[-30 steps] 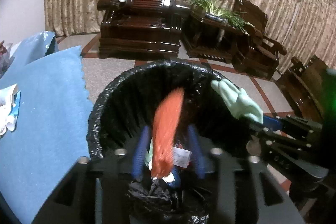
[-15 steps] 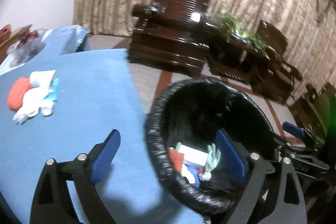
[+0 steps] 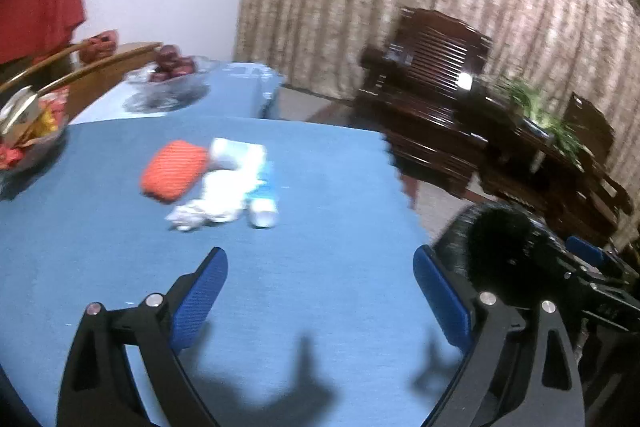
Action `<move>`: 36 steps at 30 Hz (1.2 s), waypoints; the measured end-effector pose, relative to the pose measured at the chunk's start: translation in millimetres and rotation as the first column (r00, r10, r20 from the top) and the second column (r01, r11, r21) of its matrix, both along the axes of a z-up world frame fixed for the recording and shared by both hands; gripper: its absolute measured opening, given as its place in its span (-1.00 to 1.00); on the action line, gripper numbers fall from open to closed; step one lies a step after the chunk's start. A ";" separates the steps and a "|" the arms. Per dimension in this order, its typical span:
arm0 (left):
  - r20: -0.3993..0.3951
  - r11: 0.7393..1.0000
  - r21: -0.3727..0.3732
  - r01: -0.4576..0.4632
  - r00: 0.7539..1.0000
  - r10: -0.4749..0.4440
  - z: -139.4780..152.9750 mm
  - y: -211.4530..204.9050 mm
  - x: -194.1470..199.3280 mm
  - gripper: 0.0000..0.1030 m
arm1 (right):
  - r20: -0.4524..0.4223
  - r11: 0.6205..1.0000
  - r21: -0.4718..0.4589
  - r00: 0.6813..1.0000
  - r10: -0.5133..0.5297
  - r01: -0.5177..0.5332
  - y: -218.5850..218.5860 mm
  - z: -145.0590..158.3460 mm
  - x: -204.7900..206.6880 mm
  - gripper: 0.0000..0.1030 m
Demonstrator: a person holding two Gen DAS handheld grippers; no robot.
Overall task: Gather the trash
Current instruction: 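Move both tools back over the remaining trash on the table, then grasp the white tissue with the left tool while the right tool grasps the blue hand-cream tube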
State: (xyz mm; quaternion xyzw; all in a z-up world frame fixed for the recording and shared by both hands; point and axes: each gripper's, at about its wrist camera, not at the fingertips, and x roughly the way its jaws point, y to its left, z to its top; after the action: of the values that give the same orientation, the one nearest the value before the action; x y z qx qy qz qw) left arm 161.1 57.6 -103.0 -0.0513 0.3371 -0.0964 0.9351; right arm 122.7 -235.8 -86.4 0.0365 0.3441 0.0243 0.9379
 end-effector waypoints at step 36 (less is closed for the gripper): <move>-0.170 0.998 0.062 -0.025 0.985 0.035 -106.6 79.4 156.0 0.10 | -0.102 0.993 -0.003 0.988 0.118 -0.119 131.5 -72.6 157.1 0.85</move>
State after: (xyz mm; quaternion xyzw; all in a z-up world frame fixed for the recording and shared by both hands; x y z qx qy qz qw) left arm 317.1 137.0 -209.6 -0.0367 0.4179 -0.0674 0.9053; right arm 279.8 -104.3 -159.0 0.0126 0.3929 0.0767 0.9163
